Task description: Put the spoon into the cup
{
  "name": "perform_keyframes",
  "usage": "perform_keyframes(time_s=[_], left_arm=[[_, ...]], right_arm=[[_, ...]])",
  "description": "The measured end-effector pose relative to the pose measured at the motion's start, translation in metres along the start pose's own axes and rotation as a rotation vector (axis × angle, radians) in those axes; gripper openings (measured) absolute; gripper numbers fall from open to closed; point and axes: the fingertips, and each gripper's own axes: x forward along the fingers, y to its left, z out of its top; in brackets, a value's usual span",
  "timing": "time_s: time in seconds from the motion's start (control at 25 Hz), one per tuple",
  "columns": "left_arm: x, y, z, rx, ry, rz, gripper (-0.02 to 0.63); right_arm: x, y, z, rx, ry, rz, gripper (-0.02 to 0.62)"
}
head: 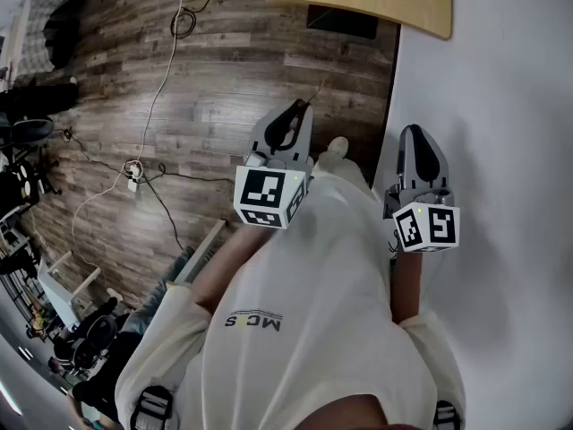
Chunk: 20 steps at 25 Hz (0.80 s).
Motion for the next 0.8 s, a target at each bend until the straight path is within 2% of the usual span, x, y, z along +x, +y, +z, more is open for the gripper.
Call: perform_keyframes(time_s=[0.2, 0.36, 0.52, 0.8], left_arm=[[-0.047, 0.017, 0.003, -0.021, -0.010, 0.003, 0.051], [-0.079, 0.027, 0.008, -0.004, -0.034, 0.010, 0.050], [-0.106, 0.041, 0.014, -0.031, -0.075, 0.065, 0.051], [-0.115, 0.031, 0.025, -0.063, -0.135, 0.161, 0.050]], right_arm=[[0.005, 0.069, 0.005, -0.104, 0.030, 0.074, 0.040], [-0.012, 0.105, 0.003, -0.178, 0.028, 0.074, 0.040], [-0.018, 0.110, -0.007, -0.209, 0.050, 0.050, 0.040], [-0.010, 0.083, 0.011, -0.150, 0.003, 0.112, 0.040]])
